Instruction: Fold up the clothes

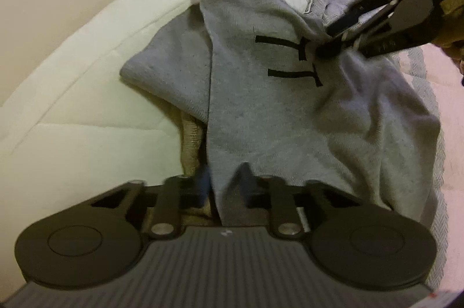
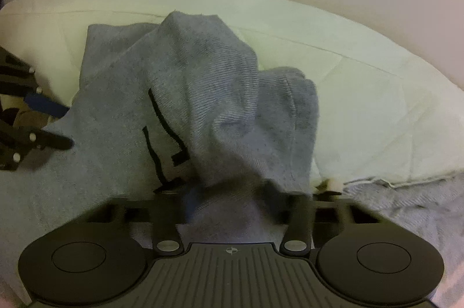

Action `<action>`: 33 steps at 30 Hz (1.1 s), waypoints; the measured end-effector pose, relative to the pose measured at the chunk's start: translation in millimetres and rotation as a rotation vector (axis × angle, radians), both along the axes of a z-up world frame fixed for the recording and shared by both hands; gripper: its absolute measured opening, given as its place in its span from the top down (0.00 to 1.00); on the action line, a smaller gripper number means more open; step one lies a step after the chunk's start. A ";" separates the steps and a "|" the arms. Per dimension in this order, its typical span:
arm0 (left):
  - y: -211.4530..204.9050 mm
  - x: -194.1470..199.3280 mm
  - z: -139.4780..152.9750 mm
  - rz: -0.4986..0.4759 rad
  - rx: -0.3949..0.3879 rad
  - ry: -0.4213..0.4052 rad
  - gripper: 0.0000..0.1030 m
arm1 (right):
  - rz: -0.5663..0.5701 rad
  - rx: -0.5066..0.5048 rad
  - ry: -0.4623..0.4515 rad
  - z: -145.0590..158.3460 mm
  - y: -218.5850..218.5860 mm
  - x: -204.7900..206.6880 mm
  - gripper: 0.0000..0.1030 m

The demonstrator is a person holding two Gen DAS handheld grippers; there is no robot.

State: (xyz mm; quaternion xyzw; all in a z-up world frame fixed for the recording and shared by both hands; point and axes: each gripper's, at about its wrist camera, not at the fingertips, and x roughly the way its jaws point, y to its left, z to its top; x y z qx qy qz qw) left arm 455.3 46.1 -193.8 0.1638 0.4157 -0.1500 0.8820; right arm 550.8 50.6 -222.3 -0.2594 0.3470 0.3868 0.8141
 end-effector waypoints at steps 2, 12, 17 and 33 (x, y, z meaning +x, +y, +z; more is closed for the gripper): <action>4.6 -5.9 8.4 -0.012 -0.015 -0.009 0.92 | -0.024 0.020 -0.002 10.9 -13.0 -13.0 0.95; -31.5 -59.2 24.6 -0.225 -0.076 -0.113 1.00 | -0.199 0.079 -0.145 101.0 -146.9 -152.9 0.97; -89.9 -156.6 44.4 -0.418 -0.122 -0.131 1.00 | -0.310 0.086 -0.200 133.9 -253.7 -267.0 0.97; -248.5 -393.9 -30.0 -0.702 -0.165 0.258 0.88 | -0.837 -0.266 0.114 33.6 -535.1 -609.5 0.88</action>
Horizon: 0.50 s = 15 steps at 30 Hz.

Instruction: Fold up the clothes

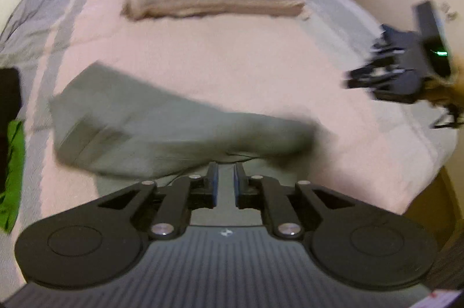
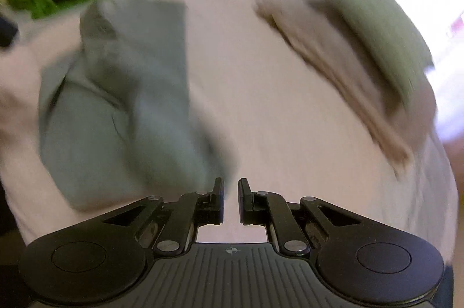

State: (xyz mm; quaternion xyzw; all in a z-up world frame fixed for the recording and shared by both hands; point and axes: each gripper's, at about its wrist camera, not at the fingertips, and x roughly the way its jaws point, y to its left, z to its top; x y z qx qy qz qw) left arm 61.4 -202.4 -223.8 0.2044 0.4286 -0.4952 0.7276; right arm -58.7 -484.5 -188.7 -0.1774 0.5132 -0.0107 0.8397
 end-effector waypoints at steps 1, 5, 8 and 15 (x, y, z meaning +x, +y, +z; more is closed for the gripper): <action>2.5 9.9 -3.4 0.019 0.025 -0.012 0.85 | -0.018 0.008 -0.014 1.3 -2.3 -1.3 0.73; 10.9 51.7 -19.2 0.122 0.115 -0.057 0.81 | 0.027 0.119 -0.113 11.7 17.8 13.8 0.42; 33.9 91.6 -24.4 0.200 0.143 -0.080 0.75 | 0.114 0.237 -0.127 -0.2 58.8 60.6 0.42; 69.7 170.4 -60.3 0.292 0.175 -0.141 0.64 | 0.330 0.427 -0.078 -95.0 168.5 191.0 0.42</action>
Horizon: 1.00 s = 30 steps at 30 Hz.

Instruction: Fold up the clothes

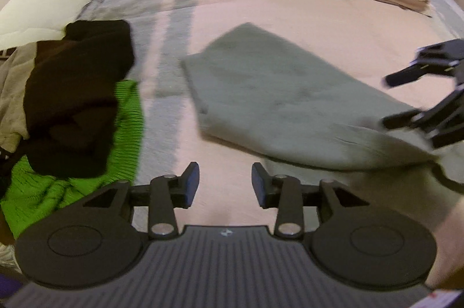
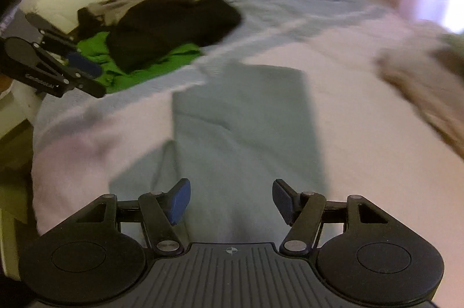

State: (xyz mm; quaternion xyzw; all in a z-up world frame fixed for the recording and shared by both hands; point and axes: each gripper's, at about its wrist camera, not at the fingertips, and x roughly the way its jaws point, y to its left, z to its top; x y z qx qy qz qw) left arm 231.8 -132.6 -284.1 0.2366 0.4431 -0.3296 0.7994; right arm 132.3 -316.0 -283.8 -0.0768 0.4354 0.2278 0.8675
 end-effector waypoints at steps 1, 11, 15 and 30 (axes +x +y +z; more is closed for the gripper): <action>4.5 12.3 -8.2 0.008 -0.002 -0.002 0.64 | 0.028 0.004 0.008 -16.5 7.6 22.9 0.42; 28.5 62.3 -56.5 0.072 0.008 0.033 0.61 | 0.023 0.124 0.189 -89.7 8.5 129.8 0.93; 24.2 66.7 -43.9 0.064 -0.003 0.037 0.61 | -0.080 0.126 0.087 -29.1 -30.5 100.2 0.94; -190.0 66.8 19.7 -0.196 -0.185 -0.076 0.39 | -0.867 -0.159 -0.163 110.3 -408.2 -91.4 0.95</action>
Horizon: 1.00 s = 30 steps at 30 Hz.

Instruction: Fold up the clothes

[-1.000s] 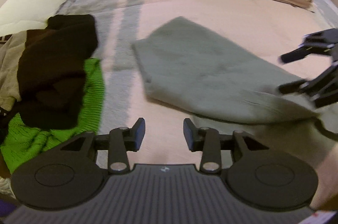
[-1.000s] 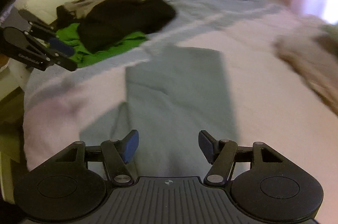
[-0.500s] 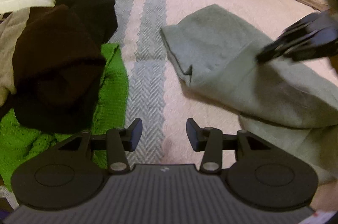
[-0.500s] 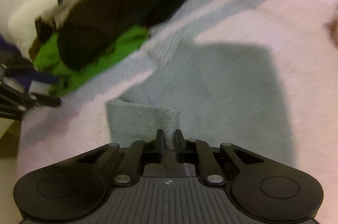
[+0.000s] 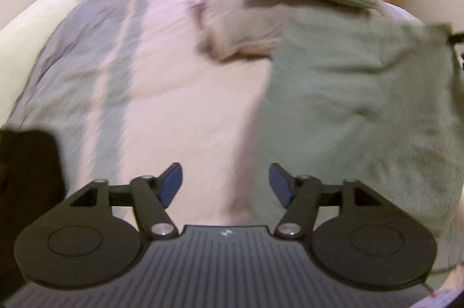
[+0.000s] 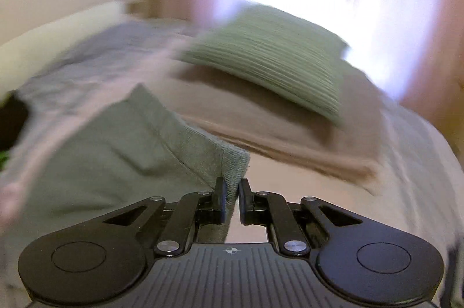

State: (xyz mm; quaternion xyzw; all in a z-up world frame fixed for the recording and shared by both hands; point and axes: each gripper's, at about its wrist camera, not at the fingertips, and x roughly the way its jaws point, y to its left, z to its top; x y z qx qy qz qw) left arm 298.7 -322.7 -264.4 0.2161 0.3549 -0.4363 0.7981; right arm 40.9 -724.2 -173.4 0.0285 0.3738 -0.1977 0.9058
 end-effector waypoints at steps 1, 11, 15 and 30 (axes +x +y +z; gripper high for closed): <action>-19.3 -4.3 -1.9 -0.028 -0.002 -0.009 0.35 | -0.030 0.022 0.028 -14.8 -24.5 -5.4 0.95; -191.3 -18.7 -86.6 -0.236 0.072 0.130 0.31 | -0.051 0.198 0.089 -101.2 -123.7 -42.8 0.96; -247.3 -12.6 -124.2 -0.295 0.091 0.150 0.33 | -0.078 0.247 0.071 -116.7 -132.0 -59.4 0.96; -286.1 -43.7 -99.2 -0.369 0.100 0.097 1.00 | -0.069 0.325 -0.078 -96.9 -127.3 -95.7 0.96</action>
